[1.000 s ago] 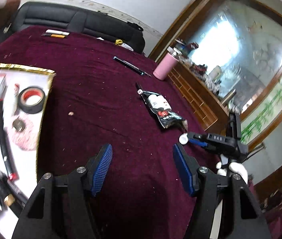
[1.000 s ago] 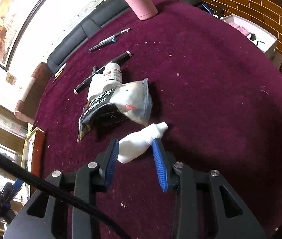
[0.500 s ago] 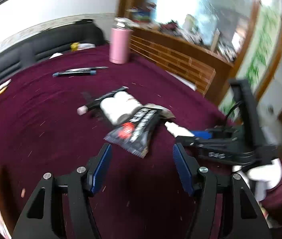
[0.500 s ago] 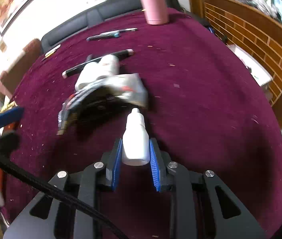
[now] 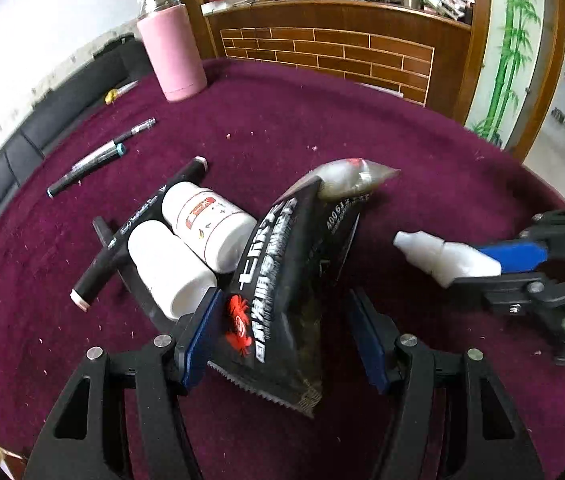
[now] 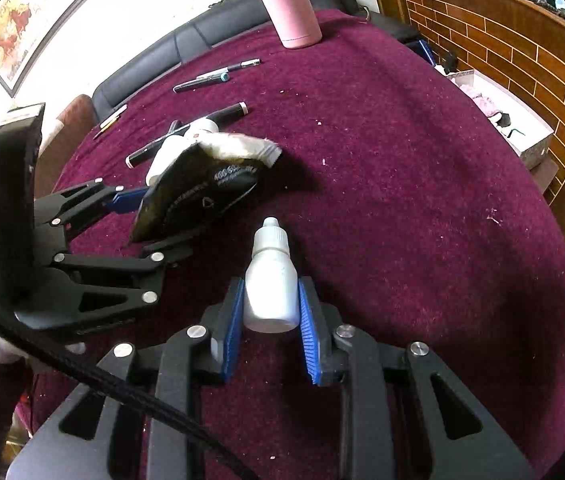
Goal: Organize objects
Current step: 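Grasp the black-and-red snack packet with the left tool while the right tool grasps the white dropper bottle, then carry the snack packet and dropper bottle over the tray and open both tools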
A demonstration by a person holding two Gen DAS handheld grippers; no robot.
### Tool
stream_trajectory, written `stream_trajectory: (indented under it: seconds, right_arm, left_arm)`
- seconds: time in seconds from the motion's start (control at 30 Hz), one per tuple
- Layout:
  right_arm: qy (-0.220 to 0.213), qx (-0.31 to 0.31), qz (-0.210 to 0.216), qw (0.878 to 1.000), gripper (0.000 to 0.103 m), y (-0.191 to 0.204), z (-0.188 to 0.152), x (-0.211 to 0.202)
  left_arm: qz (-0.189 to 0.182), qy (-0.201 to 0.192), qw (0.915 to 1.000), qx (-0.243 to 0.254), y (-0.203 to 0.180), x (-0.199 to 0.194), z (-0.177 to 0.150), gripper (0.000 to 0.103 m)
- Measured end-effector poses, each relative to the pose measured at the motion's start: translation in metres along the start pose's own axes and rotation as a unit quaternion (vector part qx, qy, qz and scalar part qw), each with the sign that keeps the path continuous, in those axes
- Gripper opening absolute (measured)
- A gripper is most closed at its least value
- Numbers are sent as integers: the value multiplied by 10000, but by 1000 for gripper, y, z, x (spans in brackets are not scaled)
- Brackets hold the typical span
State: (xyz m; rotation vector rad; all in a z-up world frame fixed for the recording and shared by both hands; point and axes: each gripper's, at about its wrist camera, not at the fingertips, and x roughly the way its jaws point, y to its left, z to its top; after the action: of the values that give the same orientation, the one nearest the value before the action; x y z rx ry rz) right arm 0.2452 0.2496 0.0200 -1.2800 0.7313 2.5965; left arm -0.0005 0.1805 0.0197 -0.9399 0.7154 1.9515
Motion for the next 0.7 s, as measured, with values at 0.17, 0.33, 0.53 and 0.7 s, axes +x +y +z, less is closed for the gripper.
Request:
stream_trajectory:
  seconds: [0.17,0.33,0.53,0.7]
  right_arm:
    - [1,-349,-364,9987,25,13,4,6]
    - [-3,-315,-399,9987,24,12,4,6]
    - [61,-76,73,9999,24,10,-1,-2]
    - [131,102,718,9973,24,21,-4,-11]
  left_arm:
    - [-221,-6,9988,-448,6,-2,-1,36]
    - [-654,-186,9915,-1108,23,-21,-15,24]
    - [-895,-550,9786,-1768,40,-61,-46,23]
    - [-993,-912,9643,-2281,45,-102,-75,23]
